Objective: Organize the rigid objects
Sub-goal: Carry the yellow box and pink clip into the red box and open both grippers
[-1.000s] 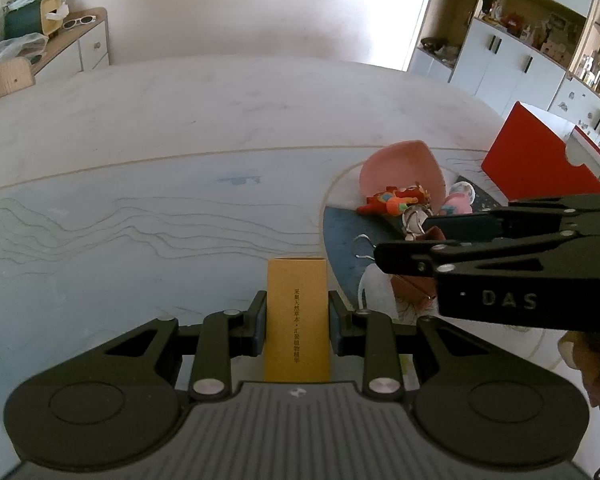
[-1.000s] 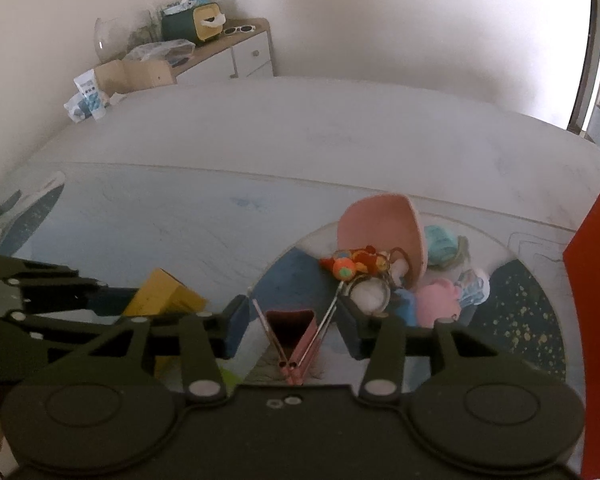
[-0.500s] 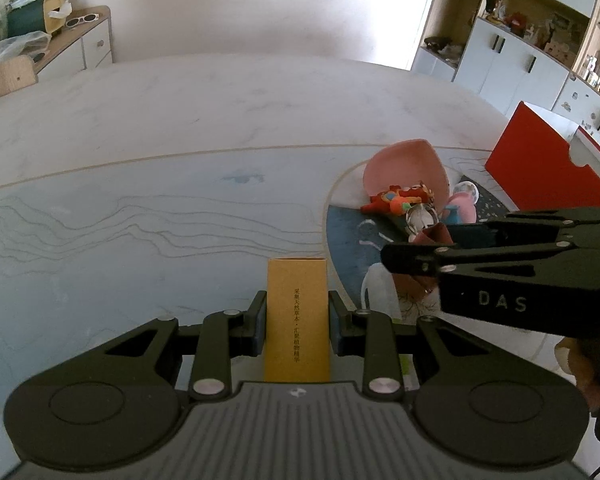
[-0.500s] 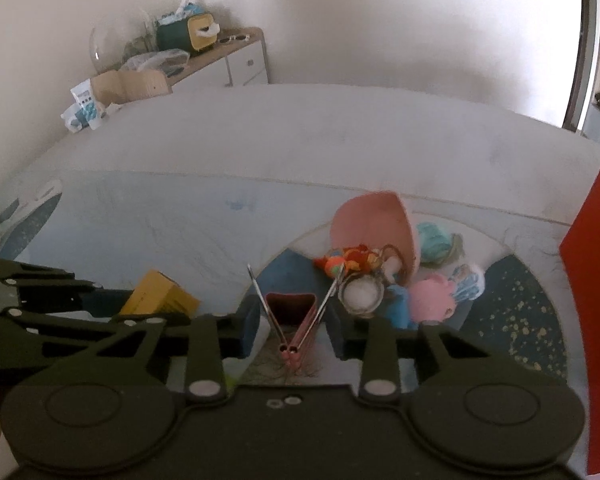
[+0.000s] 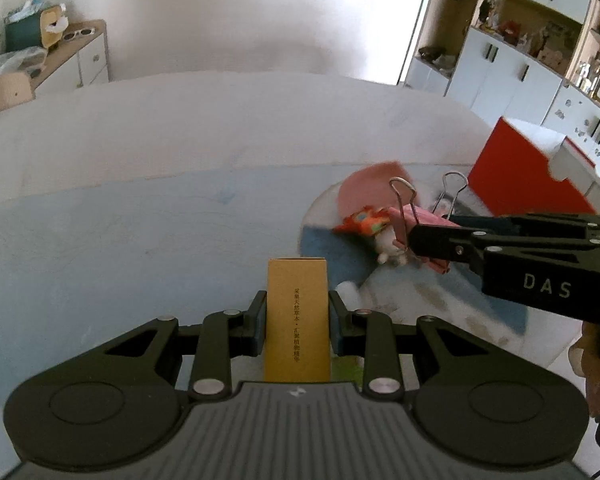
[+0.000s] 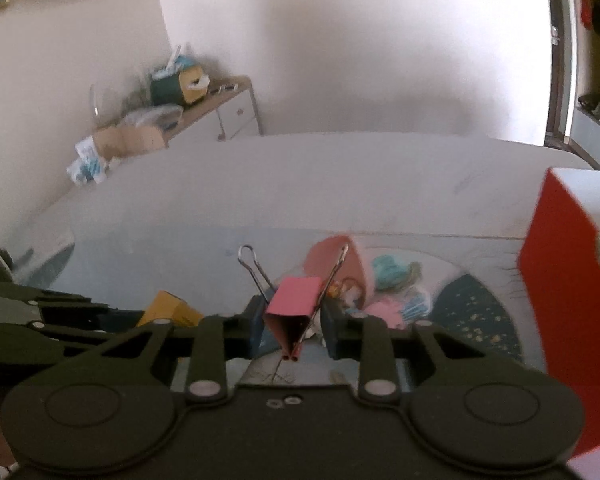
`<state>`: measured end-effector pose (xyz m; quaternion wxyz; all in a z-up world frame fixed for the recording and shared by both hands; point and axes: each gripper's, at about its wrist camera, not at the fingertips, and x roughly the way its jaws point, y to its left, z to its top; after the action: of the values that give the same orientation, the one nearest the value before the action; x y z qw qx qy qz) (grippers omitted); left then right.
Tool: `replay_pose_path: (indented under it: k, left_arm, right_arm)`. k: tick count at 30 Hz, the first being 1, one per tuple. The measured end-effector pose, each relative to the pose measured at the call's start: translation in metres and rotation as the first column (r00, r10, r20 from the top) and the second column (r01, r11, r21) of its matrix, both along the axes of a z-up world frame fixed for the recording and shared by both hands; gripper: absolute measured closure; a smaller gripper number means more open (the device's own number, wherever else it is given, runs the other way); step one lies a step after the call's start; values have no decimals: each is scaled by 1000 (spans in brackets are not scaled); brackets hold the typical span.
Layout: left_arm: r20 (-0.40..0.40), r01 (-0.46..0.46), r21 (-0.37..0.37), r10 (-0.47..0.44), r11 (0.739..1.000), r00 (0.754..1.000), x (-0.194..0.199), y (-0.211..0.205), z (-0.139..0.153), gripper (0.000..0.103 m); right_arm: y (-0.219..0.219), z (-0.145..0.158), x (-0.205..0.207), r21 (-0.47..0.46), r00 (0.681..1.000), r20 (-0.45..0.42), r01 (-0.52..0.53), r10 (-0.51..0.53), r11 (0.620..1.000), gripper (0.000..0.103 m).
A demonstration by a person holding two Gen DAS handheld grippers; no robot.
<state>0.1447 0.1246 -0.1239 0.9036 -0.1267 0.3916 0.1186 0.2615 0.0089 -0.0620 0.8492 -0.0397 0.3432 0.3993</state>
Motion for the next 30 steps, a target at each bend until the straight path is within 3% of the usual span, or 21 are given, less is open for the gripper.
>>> replay_pose_path:
  k: [9, 17, 30]
  left_arm:
    - [35, 68, 6, -68, 998, 997, 23, -38, 47, 74]
    - [76, 143, 9, -143, 990, 987, 58, -91, 87, 74]
    - [55, 257, 33, -258, 966, 965, 132, -203, 99, 74]
  right_arm:
    - [-63, 45, 14, 66, 998, 17, 54, -56, 996, 74]
    - [-124, 67, 33, 92, 994, 39, 98, -102, 991, 74]
    - [-218, 65, 85, 75, 985, 31, 165, -167, 983, 74]
